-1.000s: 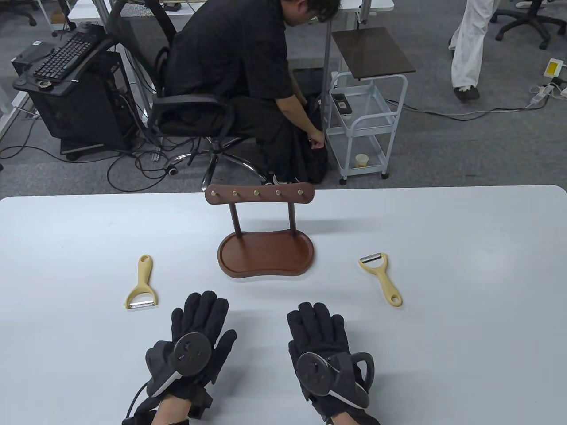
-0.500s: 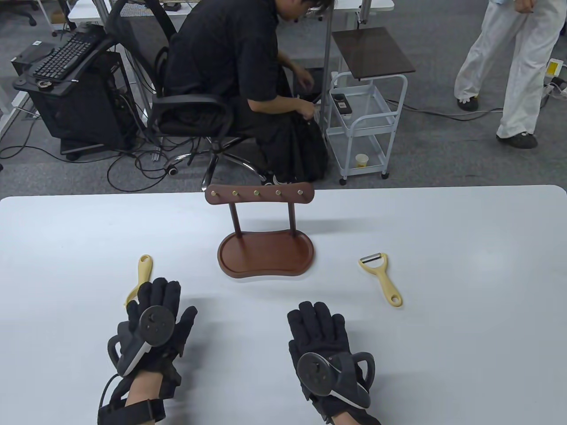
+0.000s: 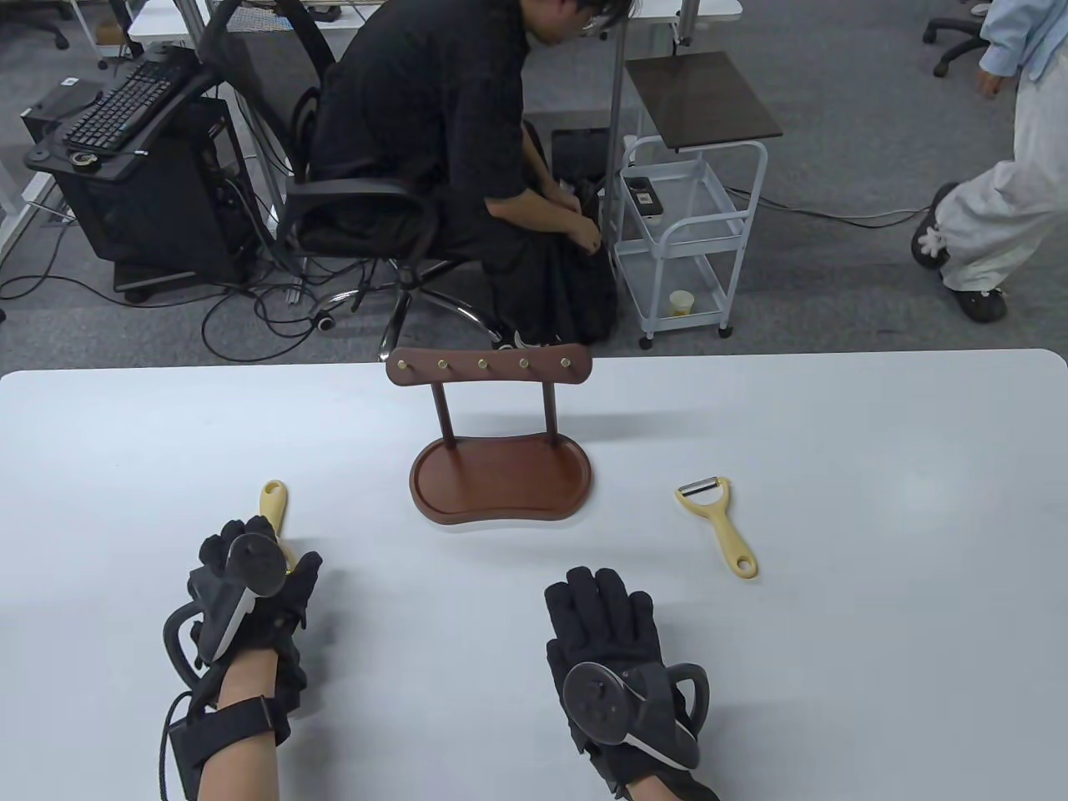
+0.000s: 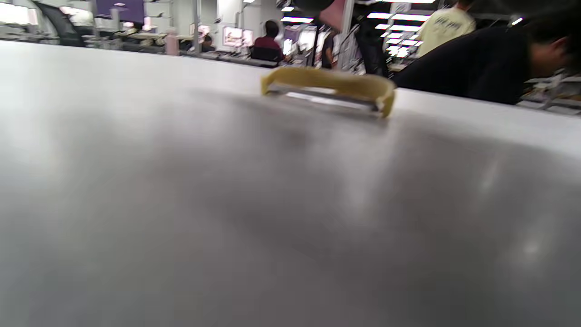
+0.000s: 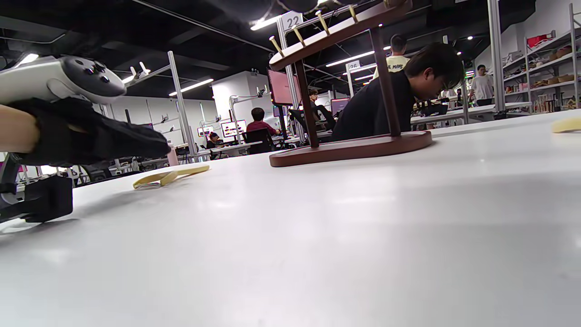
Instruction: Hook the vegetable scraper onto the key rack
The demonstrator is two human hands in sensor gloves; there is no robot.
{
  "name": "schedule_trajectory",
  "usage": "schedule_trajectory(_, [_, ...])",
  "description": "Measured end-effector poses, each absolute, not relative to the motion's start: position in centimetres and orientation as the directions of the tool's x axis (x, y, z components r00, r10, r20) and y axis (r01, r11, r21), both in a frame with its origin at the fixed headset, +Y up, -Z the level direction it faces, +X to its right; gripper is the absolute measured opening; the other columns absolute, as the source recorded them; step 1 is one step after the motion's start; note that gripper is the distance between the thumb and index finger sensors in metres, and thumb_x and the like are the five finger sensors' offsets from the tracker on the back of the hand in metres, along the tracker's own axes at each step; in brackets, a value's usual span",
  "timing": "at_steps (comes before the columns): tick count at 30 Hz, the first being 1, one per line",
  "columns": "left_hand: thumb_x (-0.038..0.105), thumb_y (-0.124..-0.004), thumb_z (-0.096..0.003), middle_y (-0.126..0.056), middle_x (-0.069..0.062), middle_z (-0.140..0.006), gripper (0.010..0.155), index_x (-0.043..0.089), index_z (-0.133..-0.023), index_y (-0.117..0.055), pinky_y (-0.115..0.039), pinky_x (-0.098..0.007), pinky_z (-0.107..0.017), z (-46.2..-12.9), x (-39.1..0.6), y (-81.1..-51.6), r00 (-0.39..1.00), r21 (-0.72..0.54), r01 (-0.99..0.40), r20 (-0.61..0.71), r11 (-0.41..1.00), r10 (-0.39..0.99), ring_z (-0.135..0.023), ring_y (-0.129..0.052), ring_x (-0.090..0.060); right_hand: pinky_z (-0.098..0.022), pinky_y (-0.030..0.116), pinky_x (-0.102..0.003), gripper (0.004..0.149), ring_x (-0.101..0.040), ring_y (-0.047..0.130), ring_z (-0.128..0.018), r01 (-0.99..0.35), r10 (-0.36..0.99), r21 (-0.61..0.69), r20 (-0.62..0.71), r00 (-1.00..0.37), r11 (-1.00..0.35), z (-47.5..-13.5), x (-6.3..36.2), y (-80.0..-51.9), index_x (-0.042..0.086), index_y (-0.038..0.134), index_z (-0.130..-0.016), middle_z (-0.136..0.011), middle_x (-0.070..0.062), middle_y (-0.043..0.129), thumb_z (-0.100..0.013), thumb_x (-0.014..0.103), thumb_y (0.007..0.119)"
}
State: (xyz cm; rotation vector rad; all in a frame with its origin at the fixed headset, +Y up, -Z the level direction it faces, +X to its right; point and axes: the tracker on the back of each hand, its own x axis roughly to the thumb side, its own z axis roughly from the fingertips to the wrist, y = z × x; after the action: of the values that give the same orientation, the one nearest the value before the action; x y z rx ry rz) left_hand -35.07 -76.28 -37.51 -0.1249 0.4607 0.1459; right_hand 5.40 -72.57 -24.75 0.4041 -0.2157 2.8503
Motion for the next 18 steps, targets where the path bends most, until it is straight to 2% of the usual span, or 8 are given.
schedule_trajectory(6, [0.076,-0.066,-0.0454,-0.026,-0.005,-0.126,0.095,0.027,-0.114,-0.022,-0.046,-0.064,-0.079,-38.8,-35.2,-76.9,0.862,-0.185,-0.127,-0.506,0.975,0.017,-0.116,-0.028,-0.038,-0.079,0.027,-0.061,0.056,-0.038,0.026,-0.111,-0.272,0.231,-0.109,0.289,-0.929,-0.956,-24.8,5.5,-72.6,0.022,0.038,-0.113,-0.124,-0.007,0.029,-0.062,0.038,0.055])
schedule_trajectory(12, [0.073,-0.066,-0.0490,-0.020,-0.007,-0.125,0.095,0.026,-0.113,-0.015,-0.044,-0.063,-0.080,-39.2,-35.7,-78.2,0.838,-0.289,-0.213,-0.545,0.933,0.022,-0.116,-0.026,-0.043,-0.079,0.027,-0.061,0.056,-0.038,0.026,-0.111,-0.282,0.243,-0.103,0.285,-0.927,-0.954,-24.9,5.6,-72.7,0.022,0.038,-0.113,-0.124,-0.007,0.029,-0.062,0.038,0.055])
schedule_trajectory(14, [0.073,-0.062,-0.0512,-0.016,-0.007,-0.125,0.093,0.026,-0.113,-0.010,-0.039,-0.061,-0.082,-39.3,-35.9,-78.8,0.830,-0.343,-0.245,-0.558,0.907,0.013,-0.115,-0.026,-0.043,-0.079,0.026,-0.061,0.056,-0.038,0.026,-0.111,-0.283,0.245,-0.100,0.284,-0.927,-0.954,-24.9,5.6,-72.7,0.022,0.038,-0.113,-0.124,-0.007,0.029,-0.062,0.039,0.055])
schedule_trajectory(18, [0.070,-0.059,-0.0540,-0.015,-0.009,-0.124,0.090,0.024,-0.113,-0.009,-0.039,-0.059,-0.082,-39.5,-35.8,-78.8,0.842,-0.342,-0.234,-0.540,0.910,0.014,-0.115,-0.024,-0.042,-0.079,0.027,-0.061,0.056,-0.038,0.026,-0.111,-0.282,0.246,-0.092,0.284,-0.927,-0.955,-24.9,5.6,-72.7,0.021,0.038,-0.113,-0.124,-0.007,0.029,-0.062,0.039,0.055])
